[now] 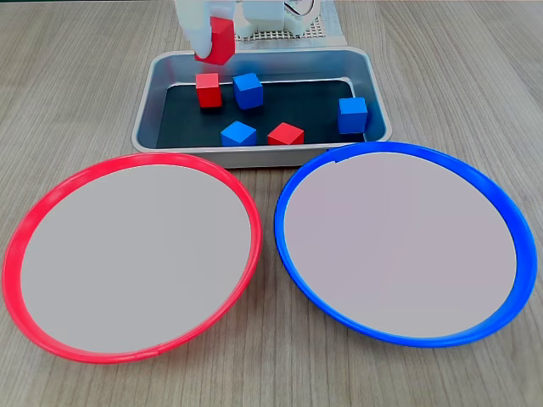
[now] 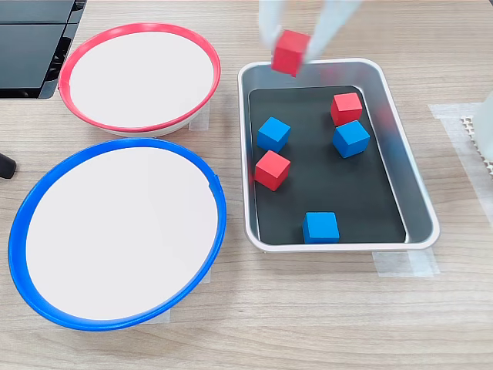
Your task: Move six blocks tray to matching dishes
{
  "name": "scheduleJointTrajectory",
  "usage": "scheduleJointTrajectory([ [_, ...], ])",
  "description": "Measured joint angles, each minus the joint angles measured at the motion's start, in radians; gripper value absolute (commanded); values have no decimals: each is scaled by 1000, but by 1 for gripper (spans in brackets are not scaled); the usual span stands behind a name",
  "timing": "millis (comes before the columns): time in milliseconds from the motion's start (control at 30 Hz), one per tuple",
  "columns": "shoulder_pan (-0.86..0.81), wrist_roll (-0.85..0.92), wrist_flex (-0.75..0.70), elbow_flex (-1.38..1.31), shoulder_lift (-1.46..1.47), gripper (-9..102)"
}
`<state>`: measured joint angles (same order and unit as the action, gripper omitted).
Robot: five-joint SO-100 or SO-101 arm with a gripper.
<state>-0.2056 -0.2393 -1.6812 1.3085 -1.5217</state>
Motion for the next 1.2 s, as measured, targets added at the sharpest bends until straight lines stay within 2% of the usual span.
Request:
scheduleJointTrajectory([
  [167, 14, -61, 322, -123, 192, 2],
  [300, 21, -55, 465, -124, 301, 1],
  [333, 18, -44, 489, -124, 327, 4],
  [400, 15, -38, 497, -130, 348, 13],
  [433, 15, -38, 500, -137, 364, 24],
  [500, 15, -38, 492, -137, 368, 33],
  [600, 5, -37, 443, -133, 367, 28],
  [700, 2, -21, 364, -92, 301, 7],
  [767, 3, 29, 284, -41, 218, 1],
  [867, 28, 135, 103, 123, 12, 1],
  [1000, 49, 186, 55, 345, -135, 10],
  [1133, 72, 117, 118, 518, -160, 19],
  [1200, 72, 20, 178, 529, -140, 20],
])
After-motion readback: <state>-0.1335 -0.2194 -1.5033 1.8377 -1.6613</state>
